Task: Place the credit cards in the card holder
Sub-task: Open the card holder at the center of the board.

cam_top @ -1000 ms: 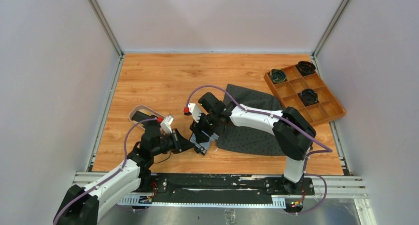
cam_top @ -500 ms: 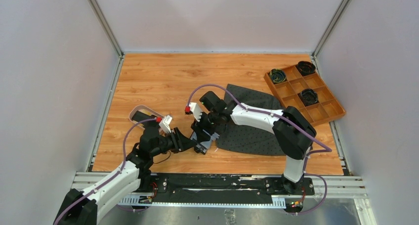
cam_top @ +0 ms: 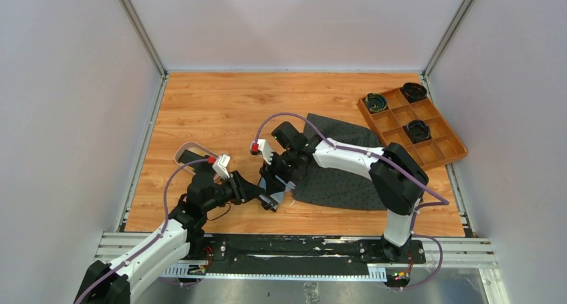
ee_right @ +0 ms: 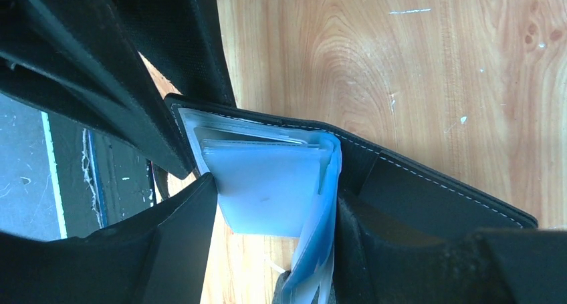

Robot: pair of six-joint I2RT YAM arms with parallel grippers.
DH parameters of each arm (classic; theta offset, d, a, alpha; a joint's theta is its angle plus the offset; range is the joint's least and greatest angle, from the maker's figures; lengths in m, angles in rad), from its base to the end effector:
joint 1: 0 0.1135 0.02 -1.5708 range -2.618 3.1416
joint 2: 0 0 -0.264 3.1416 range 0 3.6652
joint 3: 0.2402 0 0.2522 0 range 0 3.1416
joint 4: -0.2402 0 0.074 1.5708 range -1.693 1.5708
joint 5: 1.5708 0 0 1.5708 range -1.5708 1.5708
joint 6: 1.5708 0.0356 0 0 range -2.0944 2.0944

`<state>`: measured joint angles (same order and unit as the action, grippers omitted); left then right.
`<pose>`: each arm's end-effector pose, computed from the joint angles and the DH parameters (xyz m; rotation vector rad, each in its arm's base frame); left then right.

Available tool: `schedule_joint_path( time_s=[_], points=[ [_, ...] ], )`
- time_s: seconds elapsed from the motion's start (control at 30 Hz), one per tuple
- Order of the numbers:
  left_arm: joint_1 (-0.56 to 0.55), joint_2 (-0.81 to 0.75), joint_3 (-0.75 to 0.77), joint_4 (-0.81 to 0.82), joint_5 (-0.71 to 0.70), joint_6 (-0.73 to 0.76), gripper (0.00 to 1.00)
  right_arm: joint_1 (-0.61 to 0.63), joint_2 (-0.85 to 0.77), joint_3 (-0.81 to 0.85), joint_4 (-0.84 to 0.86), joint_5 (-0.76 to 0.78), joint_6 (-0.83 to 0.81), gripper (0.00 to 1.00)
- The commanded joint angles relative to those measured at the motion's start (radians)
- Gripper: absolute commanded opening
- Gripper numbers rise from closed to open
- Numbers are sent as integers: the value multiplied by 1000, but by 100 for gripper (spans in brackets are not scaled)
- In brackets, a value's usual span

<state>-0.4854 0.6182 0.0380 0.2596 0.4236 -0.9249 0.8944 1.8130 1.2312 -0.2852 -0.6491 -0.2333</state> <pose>0.1202 -0.0800 0.1489 -0.1383 2.0987 -1.3125 0.2256 0.3154 0.2073 -1.5788 1.9257 1.0810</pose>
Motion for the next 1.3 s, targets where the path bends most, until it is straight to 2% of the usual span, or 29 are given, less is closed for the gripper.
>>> schedule_joint_path(
  time_s=[0.0, 0.5, 0.73, 0.97, 1.17, 1.27],
  points=[
    [5, -8, -13, 10, -4, 24, 36, -20, -11, -4, -30, -70, -29, 18],
    [5, 52, -4, 11, -17, 43, 18, -20, 3, 5, -47, -110, -41, 31],
    [5, 59, -7, 10, -28, 47, 0, -20, 8, 7, -54, -127, -46, 41],
    [5, 92, -3, 10, -29, 61, 0, -20, 9, 10, -60, -135, -48, 52],
    [5, 113, 3, 11, -31, 75, 0, -20, 9, 10, -64, -133, -49, 67],
    [5, 125, 6, 10, -29, 79, 0, -20, 12, 11, -65, -125, -43, 70]
  ],
)
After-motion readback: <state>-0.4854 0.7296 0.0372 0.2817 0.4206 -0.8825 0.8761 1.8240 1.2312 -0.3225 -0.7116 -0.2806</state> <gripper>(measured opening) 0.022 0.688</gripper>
